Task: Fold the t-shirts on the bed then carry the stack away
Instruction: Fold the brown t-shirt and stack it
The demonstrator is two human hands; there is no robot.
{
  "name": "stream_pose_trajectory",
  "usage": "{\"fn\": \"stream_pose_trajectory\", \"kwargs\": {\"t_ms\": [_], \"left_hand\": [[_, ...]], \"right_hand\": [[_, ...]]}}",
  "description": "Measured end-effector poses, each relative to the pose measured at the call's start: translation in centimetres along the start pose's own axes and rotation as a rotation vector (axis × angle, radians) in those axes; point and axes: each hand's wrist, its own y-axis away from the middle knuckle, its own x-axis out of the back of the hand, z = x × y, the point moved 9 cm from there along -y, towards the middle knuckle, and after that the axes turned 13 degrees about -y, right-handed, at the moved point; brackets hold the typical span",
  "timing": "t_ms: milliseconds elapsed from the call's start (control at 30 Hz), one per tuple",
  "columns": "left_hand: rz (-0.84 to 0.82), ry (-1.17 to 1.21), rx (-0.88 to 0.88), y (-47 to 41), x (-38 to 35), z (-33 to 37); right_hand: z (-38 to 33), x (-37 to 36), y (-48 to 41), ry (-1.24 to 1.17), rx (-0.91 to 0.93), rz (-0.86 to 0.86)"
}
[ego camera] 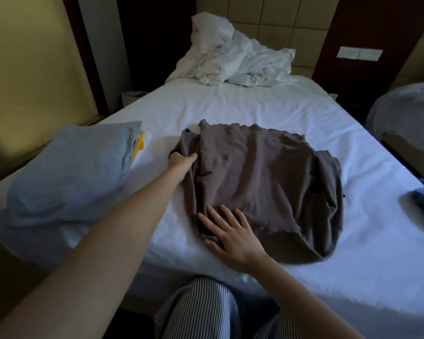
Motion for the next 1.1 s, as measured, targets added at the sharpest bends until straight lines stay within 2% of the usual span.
{"fn": "stream_pose_trajectory", "kwargs": {"t_ms": [67, 133, 167, 233, 300, 467, 533, 600, 667, 733, 767, 800, 833, 867, 900, 933, 1033, 1100], "left_hand": [[0.078, -0.043, -0.008, -0.4, 1.0, -0.5], [0.125, 0.093, 0.068, -0.6, 2.4, -2.1], [0.132, 0.283, 0.109, 0.0, 3.4, -2.6], [0.130, 0.689, 0.081, 0.9, 5.6, -3.1], [0.094, 0.942, 0.049, 3.0, 7.8, -4.0], [0.058, 1.077, 0.012, 6.5, 10.7, -5.1], [0.009, 0.974, -0.085, 6.6, 10.6, -1.4], [-0.050, 0.775, -0.170, 6.6, 8.5, 4.2], [-0.243, 0.544, -0.335, 7.8, 3.4, 10.4], [-0.498, 0.029, -0.593, 9.9, -4.0, 13.4], [-0.542, -0.245, -0.684, 10.4, -6.9, 13.5], [-0.501, -0.503, -0.684, 9.7, -8.2, 13.1], [-0.528, -0.750, -0.673, 9.2, -9.5, 11.3], [-0.618, -0.863, -0.680, 9.1, -10.5, 9.4], [-0.713, -0.885, -0.691, 9.4, -11.1, 7.8], [-0.723, -0.843, -0.717, 9.6, -10.8, 7.1], [-0.573, -0.700, -0.819, 9.1, -8.0, 6.3], [-0.492, -0.591, -0.769, 8.5, -6.2, 5.5]], "right_hand": [[0.0, 0.0, -0.1, 0.011, 0.005, 0.019], [0.1, -0.2, -0.1, 0.018, 0.000, 0.003], [0.1, -0.2, -0.1, 0.026, 0.006, -0.005], [0.1, -0.3, -0.1, 0.038, -0.004, -0.035], [0.0, -0.4, 0.1, 0.079, -0.017, -0.041], [-0.4, -0.4, 0.3, 0.147, -0.013, -0.097], [-0.6, -0.4, 0.4, 0.143, -0.003, -0.141], [-0.4, -0.3, 0.7, 0.142, -0.034, -0.097], [0.1, -0.5, 0.9, 0.116, -0.077, -0.093], [0.3, -0.2, 1.2, 0.105, -0.091, -0.061], [0.3, -0.1, 1.2, 0.103, -0.104, -0.054], [0.3, -0.1, 1.2, 0.099, -0.094, -0.041], [0.2, 0.0, 1.2, 0.088, -0.074, -0.036], [0.2, -0.2, 1.2, 0.080, -0.058, -0.038], [0.1, -0.2, 1.3, 0.087, -0.049, -0.019], [0.0, -0.2, 1.3, 0.088, -0.040, 0.001], [-0.6, 0.8, 1.7, 0.010, 0.005, 0.091], [-0.9, 2.6, 2.6, -0.059, 0.043, 0.250]]}}
